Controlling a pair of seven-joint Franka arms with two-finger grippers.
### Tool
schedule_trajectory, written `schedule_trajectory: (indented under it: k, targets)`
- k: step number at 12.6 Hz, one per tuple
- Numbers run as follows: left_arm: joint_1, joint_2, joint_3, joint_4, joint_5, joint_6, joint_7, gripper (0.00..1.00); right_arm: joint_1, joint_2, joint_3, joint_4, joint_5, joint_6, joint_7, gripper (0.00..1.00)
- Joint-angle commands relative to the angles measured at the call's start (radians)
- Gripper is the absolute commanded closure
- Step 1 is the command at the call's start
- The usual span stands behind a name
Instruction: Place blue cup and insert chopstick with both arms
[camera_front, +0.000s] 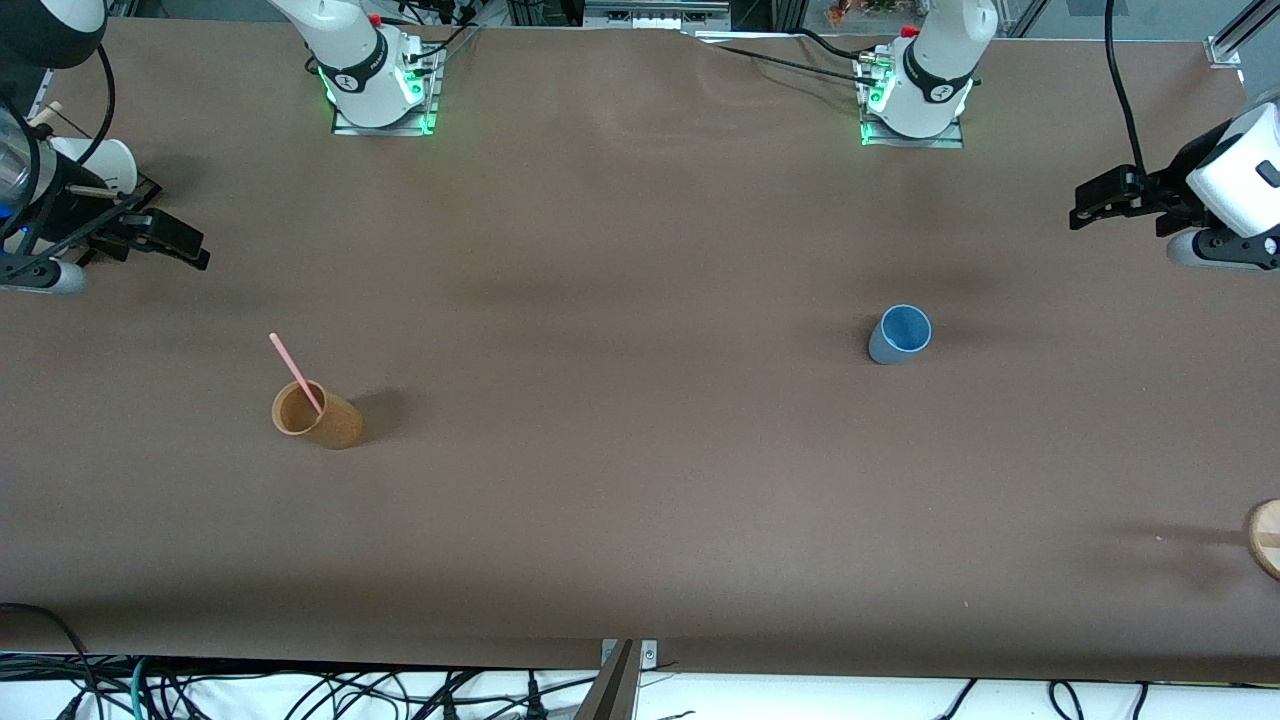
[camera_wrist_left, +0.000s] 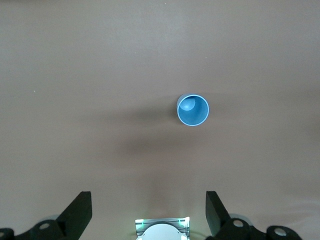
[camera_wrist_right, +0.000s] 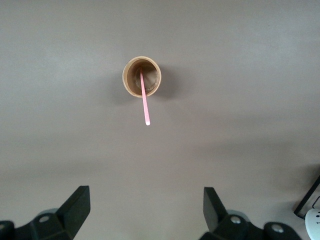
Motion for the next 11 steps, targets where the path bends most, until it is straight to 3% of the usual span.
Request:
schedule_trajectory:
  k: [1, 11]
  targets:
    - [0.012, 0.004, -0.007, 0.014, -0.014, -0.016, 0.02, 0.0, -0.009, 0.007, 0.006, 0.019, 0.008, -0.004, 0.003, 0.0]
    - [0.013, 0.034, -0.007, 0.019, -0.016, -0.009, 0.009, 0.0, -0.009, 0.007, 0.006, 0.019, 0.01, -0.005, 0.003, 0.0]
